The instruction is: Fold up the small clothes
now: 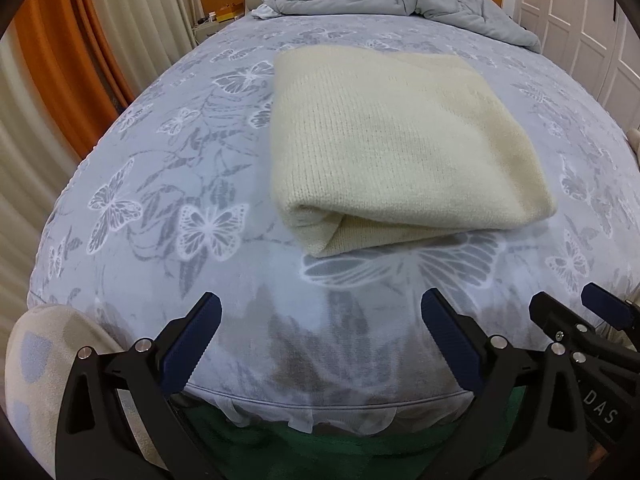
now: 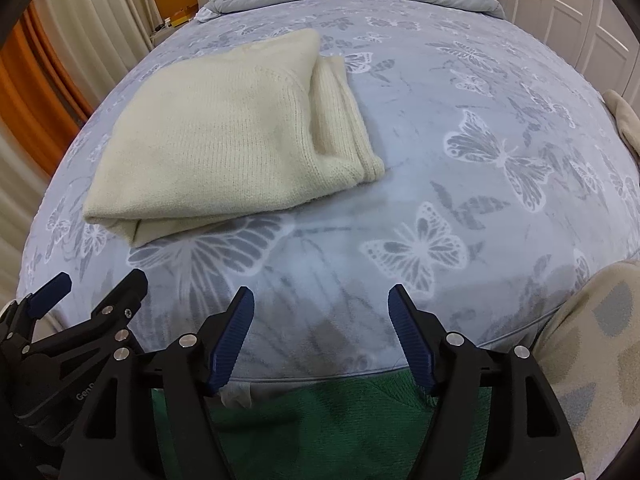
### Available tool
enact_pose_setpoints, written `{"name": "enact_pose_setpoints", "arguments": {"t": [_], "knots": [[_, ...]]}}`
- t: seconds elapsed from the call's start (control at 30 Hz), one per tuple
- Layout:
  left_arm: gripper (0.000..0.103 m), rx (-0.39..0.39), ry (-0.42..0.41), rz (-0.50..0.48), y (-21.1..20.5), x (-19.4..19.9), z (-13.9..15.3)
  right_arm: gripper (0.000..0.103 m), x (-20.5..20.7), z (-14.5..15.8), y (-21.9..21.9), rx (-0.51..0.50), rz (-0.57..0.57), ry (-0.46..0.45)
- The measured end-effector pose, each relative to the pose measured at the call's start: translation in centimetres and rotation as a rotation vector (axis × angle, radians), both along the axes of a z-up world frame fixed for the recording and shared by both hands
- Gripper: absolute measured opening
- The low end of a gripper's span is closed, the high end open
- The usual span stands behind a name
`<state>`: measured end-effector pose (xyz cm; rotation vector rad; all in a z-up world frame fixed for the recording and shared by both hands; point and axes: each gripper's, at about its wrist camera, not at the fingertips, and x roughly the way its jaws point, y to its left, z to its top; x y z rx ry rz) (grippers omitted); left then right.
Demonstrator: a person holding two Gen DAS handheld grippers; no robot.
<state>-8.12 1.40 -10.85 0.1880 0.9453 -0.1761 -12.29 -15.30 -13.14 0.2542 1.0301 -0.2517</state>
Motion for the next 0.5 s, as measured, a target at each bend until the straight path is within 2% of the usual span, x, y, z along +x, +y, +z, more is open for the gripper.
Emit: {"name": "enact_pose_setpoints", "arguments": {"t": [0.17, 0.5], "knots": [[0.098, 0.015, -0.025, 0.001, -0.09, -0.13, 0.32, 0.068, -0.22, 0.1, 0.18, -0.01, -0.012, -0.003], [0.098, 0.01, -0.006, -0.004, -0.11, -0.04, 0.2, 0.068, -0.4, 0.23, 0.2, -0.009, -0.009, -0.008]]}}
